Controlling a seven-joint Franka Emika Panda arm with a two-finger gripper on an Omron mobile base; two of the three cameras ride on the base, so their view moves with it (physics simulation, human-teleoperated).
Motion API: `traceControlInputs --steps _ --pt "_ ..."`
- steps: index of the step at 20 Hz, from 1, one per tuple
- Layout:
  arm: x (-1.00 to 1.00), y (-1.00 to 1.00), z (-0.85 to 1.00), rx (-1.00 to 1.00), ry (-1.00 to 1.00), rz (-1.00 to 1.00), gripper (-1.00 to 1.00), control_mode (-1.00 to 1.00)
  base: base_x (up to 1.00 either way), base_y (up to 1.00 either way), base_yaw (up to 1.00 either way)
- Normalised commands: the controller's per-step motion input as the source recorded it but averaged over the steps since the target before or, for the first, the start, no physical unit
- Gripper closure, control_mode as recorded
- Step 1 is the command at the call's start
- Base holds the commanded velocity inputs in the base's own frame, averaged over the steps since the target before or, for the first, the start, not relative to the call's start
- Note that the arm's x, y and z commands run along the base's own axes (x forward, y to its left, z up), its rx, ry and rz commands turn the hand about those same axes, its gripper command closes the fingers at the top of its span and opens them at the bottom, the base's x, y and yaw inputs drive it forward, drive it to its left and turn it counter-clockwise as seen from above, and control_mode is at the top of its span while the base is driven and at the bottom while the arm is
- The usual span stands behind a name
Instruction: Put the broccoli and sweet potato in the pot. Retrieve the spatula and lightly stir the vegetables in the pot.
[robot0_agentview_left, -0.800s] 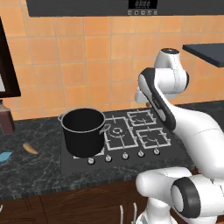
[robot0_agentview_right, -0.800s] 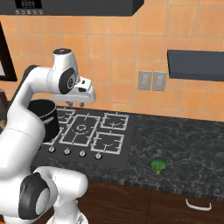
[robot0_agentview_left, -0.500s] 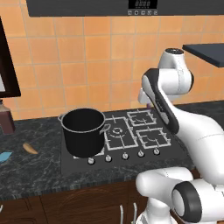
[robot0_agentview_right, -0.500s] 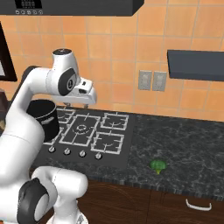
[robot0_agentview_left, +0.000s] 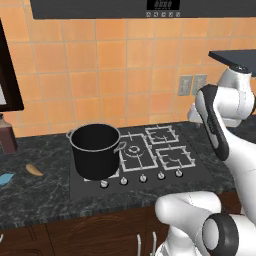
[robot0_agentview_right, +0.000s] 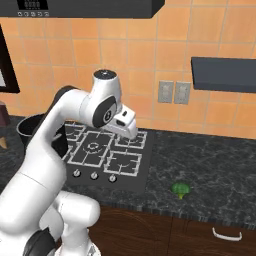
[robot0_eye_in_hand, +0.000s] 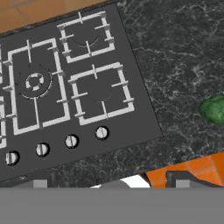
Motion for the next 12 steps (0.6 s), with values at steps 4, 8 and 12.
traceControlInputs --steps 4,8,12 --pt "-0.13 -1.0 -0.15 0.16 0.0 -0.31 -1.0 -1.0 0.0 0.0 0.0" --pt "-0.12 -1.0 -0.12 0.15 0.0 -0.31 -1.0 -1.0 0.0 0.0 0.0" --pt "-0.02 -0.98 -0.19 0.13 0.0 -0.29 -1.0 -1.0 0.0 0.0 0.0"
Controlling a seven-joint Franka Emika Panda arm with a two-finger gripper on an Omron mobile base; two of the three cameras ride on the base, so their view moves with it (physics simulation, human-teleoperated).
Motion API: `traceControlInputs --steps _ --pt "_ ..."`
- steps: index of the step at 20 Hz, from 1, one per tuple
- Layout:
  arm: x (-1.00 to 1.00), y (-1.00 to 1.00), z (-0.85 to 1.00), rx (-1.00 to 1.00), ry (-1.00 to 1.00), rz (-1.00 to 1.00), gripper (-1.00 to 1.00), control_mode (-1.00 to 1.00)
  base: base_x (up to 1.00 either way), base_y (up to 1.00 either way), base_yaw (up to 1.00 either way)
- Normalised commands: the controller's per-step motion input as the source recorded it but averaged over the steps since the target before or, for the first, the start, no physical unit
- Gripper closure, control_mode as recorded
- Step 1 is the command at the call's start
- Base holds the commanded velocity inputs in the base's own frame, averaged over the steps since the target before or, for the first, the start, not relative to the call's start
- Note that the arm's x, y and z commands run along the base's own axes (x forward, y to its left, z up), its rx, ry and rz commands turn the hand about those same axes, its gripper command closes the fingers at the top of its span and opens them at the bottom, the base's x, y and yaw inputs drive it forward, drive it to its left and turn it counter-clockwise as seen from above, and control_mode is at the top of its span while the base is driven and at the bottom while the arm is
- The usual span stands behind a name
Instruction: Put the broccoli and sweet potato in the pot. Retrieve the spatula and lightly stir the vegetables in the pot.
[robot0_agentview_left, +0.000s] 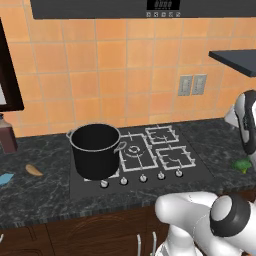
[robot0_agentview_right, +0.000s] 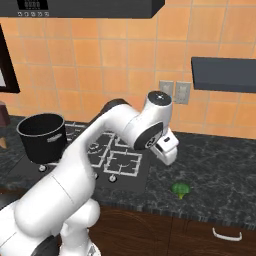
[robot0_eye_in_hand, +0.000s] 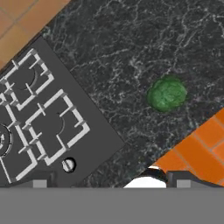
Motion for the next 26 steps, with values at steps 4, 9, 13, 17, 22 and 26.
traceControlInputs --steps 4,9,13,17,22,26 --pt "-0.06 -0.73 -0.33 0.09 0.0 -0.25 -1.0 -1.0 0.0 0.0 0.0" --pt "-0.1 -0.44 -0.57 0.01 0.0 -0.22 -1.0 -1.0 0.0 0.0 0.0" --pt "0.0 -0.15 -0.55 0.0 -0.05 -0.13 -1.0 -1.0 0.0 0.0 0.0" --pt "0.0 -0.14 -0.42 0.0 -0.12 -0.11 -1.0 -1.0 0.0 0.0 0.0" --pt "0.0 -0.05 -0.45 0.0 -0.14 -0.09 -1.0 -1.0 0.0 0.0 0.0" --pt "0.0 -0.08 -0.37 -0.01 -0.08 -0.07 -1.0 -1.0 0.0 0.0 0.0"
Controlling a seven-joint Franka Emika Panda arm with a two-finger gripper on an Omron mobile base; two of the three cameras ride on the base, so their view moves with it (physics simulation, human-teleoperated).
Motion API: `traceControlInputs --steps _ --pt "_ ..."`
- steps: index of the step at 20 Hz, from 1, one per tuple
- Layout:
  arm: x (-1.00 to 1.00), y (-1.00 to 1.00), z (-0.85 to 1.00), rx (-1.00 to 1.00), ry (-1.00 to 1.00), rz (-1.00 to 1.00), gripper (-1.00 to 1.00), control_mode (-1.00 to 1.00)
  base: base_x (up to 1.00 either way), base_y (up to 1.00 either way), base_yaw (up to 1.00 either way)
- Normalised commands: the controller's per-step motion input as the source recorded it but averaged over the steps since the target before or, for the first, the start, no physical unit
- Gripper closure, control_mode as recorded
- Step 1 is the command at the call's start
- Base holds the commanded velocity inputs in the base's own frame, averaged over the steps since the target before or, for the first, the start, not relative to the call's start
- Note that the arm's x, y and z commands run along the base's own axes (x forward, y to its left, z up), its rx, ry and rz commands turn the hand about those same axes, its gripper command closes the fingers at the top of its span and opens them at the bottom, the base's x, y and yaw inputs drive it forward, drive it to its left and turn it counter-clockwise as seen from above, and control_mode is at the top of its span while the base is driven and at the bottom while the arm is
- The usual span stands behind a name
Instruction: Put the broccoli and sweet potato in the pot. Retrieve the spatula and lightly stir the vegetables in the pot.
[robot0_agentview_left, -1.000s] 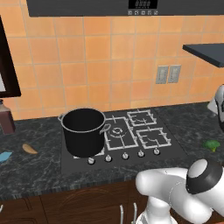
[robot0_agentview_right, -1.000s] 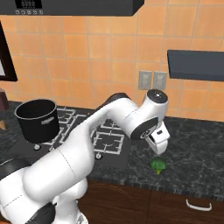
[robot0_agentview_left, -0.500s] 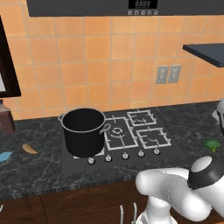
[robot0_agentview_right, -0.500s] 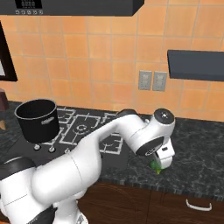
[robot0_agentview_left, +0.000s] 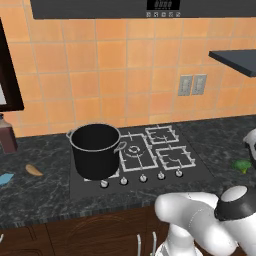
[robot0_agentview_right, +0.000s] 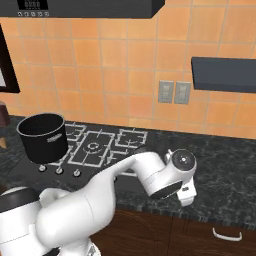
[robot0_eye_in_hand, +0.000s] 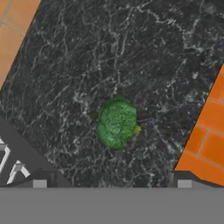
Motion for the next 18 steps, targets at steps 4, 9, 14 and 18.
traceControlInputs --steps 4,9,14,18 --pt "0.0 -0.1 -0.28 0.0 0.0 -0.05 -1.0 -1.0 0.0 0.0 0.0" --pt "0.02 -0.02 -0.14 0.01 0.0 -0.01 -1.0 -1.0 0.0 0.0 0.0" --pt "0.23 -0.06 -0.15 0.03 0.0 0.0 -1.0 -1.0 0.0 0.0 0.0" --pt "0.3 -0.13 -0.14 0.04 0.0 0.0 -1.0 -1.0 0.0 0.0 0.0"
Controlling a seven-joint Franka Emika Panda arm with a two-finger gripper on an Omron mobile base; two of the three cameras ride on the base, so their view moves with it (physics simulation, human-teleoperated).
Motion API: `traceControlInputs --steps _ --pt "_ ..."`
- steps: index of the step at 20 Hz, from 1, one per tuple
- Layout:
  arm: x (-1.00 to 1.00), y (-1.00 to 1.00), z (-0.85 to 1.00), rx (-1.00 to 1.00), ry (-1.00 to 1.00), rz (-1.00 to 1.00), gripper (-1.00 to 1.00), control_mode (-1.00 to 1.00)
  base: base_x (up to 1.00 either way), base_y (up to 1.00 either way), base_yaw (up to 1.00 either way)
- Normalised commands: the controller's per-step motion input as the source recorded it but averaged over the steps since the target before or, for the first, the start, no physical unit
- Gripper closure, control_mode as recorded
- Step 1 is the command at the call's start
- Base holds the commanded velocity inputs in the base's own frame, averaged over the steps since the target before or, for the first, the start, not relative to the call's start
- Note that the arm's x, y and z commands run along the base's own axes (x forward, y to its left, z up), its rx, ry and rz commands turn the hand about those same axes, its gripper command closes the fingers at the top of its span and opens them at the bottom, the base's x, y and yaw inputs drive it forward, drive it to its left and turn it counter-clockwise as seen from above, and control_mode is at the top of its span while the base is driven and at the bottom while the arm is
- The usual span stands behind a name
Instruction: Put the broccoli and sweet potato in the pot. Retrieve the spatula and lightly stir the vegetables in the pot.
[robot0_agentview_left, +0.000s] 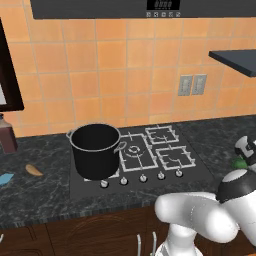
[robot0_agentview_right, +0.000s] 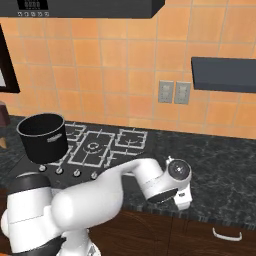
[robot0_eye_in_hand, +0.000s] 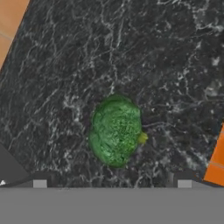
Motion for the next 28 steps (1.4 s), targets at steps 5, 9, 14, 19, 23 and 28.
traceControlInputs --steps 5,9,14,19,23,28 --pt "0.24 -0.17 -0.16 0.04 0.0 0.0 -1.0 -1.0 0.0 0.0 0.0" --pt "0.11 -0.17 -0.21 0.04 0.0 0.0 -1.0 -1.0 0.0 0.0 0.0" --pt "0.06 -0.11 -0.26 0.03 0.0 0.0 -1.0 -1.0 0.0 0.0 0.0" --pt "0.26 0.0 -0.19 0.0 0.01 0.0 -1.0 -1.0 0.0 0.0 0.0" --pt "0.39 -0.01 -0.17 0.0 0.04 0.0 -1.0 -1.0 0.0 0.0 0.0" --pt "0.12 -0.02 -0.26 0.0 0.07 0.0 -1.0 -1.0 0.0 0.0 0.0"
